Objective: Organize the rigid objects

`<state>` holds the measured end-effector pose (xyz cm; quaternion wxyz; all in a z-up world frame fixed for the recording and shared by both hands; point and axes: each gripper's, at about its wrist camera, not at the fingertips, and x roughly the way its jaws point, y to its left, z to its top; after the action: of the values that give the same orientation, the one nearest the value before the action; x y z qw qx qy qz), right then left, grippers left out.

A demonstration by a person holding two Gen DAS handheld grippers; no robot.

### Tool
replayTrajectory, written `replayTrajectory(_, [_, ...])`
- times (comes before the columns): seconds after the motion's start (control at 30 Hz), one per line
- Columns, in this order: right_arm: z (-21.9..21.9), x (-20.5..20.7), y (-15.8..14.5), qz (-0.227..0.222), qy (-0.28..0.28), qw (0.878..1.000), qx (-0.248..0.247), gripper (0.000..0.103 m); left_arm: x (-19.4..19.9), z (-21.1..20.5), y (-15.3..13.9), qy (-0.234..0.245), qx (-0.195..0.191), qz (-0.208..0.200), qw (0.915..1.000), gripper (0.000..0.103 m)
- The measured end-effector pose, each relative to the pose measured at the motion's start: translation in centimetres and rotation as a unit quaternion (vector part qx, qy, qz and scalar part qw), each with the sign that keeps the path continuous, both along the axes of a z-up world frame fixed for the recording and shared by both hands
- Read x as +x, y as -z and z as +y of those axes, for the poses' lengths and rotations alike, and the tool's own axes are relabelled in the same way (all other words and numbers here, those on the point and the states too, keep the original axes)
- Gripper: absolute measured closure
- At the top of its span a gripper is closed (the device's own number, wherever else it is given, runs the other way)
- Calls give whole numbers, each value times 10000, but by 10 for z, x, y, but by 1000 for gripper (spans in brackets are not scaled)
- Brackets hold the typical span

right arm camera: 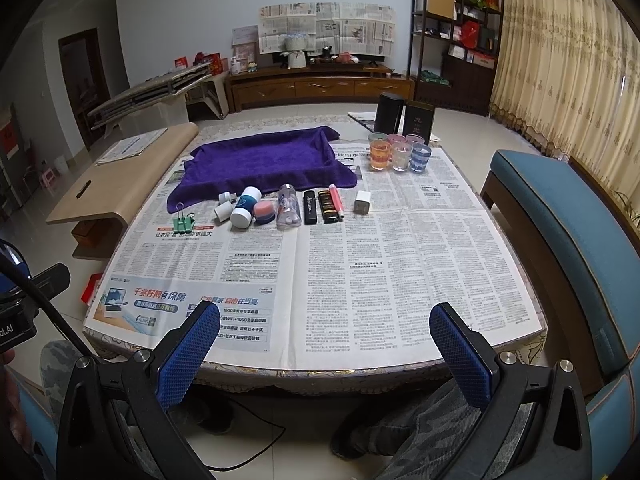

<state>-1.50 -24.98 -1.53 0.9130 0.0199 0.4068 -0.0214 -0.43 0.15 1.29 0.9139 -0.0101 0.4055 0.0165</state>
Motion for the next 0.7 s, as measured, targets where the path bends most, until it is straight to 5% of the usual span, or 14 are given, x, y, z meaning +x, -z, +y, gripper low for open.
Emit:
replayTrajectory(0.4, [-25, 56, 23, -52, -81, 9997, 228, 0, 68, -2, 42, 13, -145, 381, 9992, 0])
replayTrajectory(0.7, [-53, 134, 71, 438, 83, 9983, 365, 1, 138, 9, 95, -254, -96, 761, 9967, 0])
